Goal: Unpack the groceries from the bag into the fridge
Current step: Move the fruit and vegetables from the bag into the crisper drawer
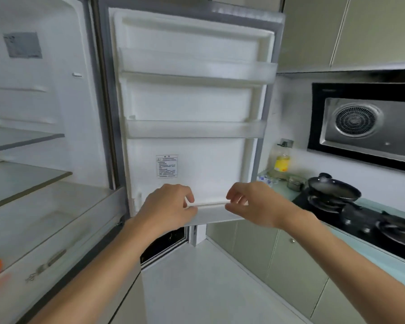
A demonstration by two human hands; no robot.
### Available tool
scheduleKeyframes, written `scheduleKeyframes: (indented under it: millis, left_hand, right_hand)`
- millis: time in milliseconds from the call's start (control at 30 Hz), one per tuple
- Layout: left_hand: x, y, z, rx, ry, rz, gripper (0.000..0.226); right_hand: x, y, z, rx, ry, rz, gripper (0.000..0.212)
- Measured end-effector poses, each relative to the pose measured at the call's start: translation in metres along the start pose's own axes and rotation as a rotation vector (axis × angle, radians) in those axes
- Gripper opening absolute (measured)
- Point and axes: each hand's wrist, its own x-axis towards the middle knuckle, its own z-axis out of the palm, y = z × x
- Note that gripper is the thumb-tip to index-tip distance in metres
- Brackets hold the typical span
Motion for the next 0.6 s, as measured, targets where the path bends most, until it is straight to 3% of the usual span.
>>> scheduleKeyframes:
  millis: [367, 600]
  left_hand:
    - [0.067, 0.205, 0.053, -0.123, -0.074, 0.241, 0.019]
    - [0.09, 0.345, 0.106, -0.234, -0.167, 0.41, 0.02]
  right_hand:
    - [-0.122, 0.167, -0.084, 0.007, 0.247, 0.307, 0.026]
    - [-0.214, 0.266, -0.125, -0.049, 0.309, 0.502, 0.03]
